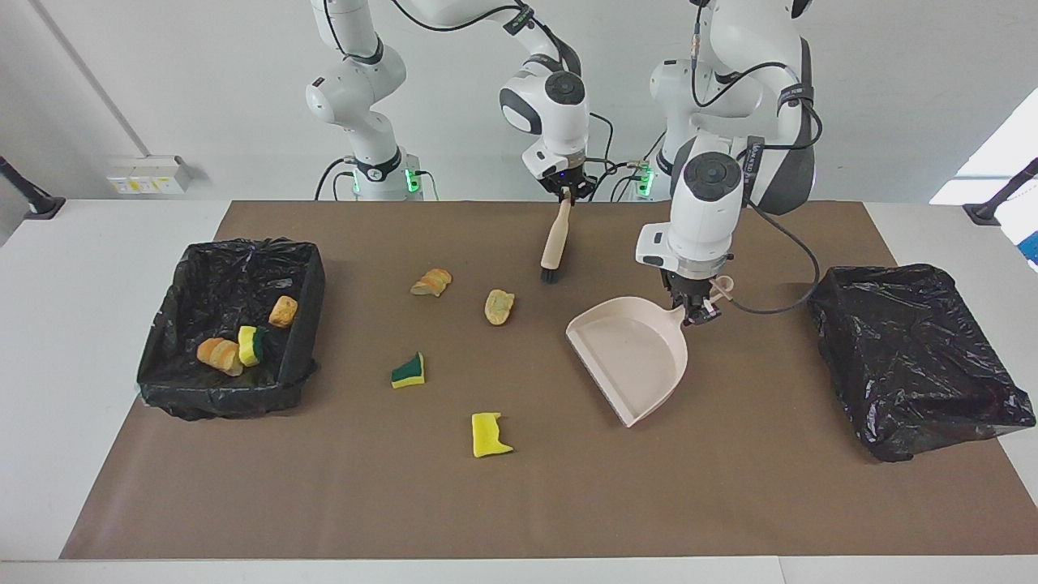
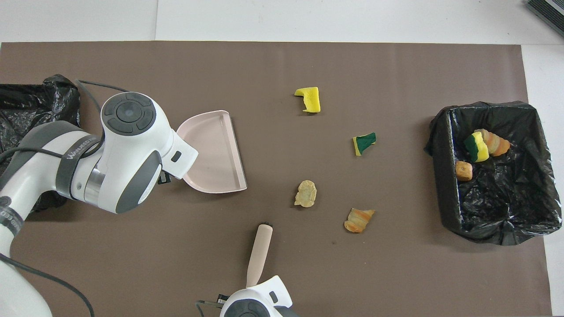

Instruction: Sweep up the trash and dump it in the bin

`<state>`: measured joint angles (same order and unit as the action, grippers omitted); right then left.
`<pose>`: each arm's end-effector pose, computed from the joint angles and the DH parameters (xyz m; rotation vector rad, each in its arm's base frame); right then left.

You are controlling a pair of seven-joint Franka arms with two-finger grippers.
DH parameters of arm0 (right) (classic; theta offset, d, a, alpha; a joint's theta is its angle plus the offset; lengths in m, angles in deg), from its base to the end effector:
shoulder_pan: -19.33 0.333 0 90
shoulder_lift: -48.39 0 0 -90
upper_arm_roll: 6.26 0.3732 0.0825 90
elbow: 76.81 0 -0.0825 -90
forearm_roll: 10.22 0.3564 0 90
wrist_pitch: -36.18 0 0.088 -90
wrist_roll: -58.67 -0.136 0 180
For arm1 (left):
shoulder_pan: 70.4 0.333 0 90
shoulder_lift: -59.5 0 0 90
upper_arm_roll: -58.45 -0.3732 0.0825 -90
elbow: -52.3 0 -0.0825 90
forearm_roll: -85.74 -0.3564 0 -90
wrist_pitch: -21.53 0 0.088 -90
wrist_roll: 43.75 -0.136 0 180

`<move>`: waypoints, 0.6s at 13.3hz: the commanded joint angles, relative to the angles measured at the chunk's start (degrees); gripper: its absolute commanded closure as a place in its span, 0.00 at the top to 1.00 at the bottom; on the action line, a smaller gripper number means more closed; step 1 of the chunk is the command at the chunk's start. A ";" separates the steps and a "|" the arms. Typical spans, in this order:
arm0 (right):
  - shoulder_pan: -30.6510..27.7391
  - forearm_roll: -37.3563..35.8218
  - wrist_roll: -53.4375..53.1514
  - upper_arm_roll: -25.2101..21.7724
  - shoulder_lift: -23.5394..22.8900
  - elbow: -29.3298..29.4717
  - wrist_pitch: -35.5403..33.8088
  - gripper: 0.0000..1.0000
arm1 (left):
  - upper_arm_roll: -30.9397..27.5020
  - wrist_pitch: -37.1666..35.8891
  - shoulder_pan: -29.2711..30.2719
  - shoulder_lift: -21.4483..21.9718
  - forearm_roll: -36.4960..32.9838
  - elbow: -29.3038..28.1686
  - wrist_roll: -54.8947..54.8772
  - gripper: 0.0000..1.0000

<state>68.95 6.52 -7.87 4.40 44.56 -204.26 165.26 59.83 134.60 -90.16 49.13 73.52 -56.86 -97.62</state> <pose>0.2429 0.4527 0.3898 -3.0166 0.4540 0.3486 0.5409 -0.1878 0.4381 -2.2788 1.9271 0.2400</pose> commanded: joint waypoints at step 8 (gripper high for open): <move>-16.64 -2.76 21.59 -0.55 14.20 0.80 -23.16 0.00 | 0.38 7.52 -3.44 4.66 -3.34 -9.40 -0.63 0.00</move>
<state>55.83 5.37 8.42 3.50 57.06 -202.71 144.31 60.77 140.09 -93.05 51.23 71.54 -62.79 -97.88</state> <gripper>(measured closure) 0.740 0.670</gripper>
